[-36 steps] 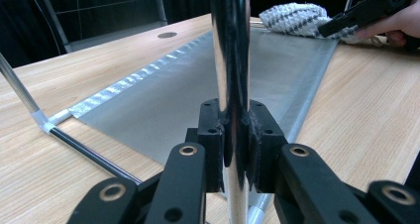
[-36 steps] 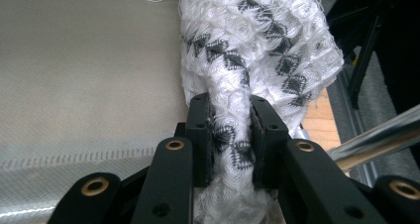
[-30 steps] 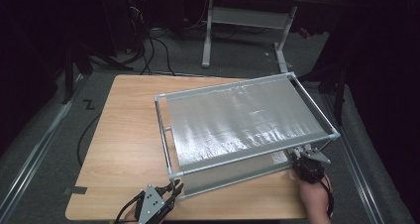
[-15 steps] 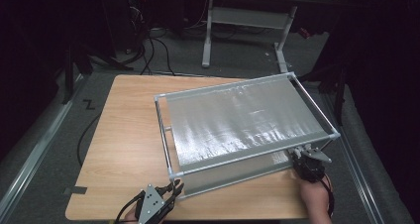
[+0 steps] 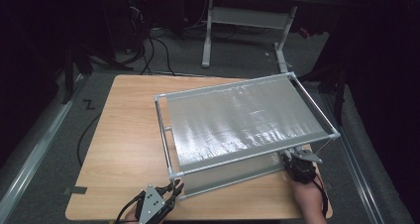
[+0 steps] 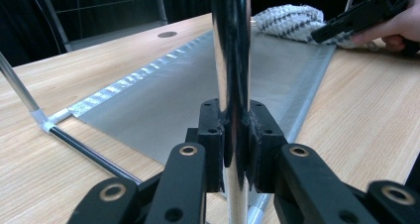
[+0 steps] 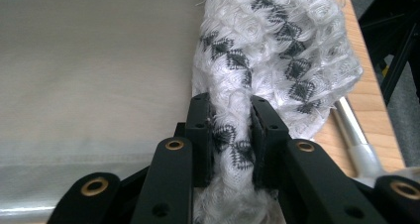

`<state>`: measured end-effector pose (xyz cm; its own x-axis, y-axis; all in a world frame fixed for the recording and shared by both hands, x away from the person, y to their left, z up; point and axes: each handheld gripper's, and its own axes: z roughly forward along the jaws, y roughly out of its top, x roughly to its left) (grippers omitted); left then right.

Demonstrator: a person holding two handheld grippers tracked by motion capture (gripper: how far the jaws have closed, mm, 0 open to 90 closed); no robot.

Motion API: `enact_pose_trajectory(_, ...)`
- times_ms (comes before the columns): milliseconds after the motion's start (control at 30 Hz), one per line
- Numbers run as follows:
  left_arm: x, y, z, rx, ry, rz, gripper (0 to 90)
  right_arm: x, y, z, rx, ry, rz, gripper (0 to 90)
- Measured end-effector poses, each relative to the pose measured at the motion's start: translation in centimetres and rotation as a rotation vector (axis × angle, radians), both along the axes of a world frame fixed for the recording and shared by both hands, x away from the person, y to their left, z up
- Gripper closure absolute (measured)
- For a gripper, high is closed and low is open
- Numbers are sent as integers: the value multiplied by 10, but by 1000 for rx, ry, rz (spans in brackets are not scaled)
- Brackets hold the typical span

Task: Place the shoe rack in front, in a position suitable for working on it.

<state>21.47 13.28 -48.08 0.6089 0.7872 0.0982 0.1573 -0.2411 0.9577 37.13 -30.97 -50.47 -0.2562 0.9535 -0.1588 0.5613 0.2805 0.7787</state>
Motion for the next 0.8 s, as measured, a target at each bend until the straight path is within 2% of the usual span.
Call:
enact_pose_trajectory(300,0,0,-1,-17,9,-8,794,-9,30,-1,-7,6,64,741)
enact_pose_trajectory(433,0,0,0,-11,7,-5,795,-13,44,-1,-12,10,97,742)
enact_pose_trajectory(600,1,1,-1,-18,4,-11,795,-17,60,-1,-16,14,151,742)
enact_pose_trajectory(800,2,0,-2,-17,-2,-14,795,-25,75,-1,2,22,208,741)
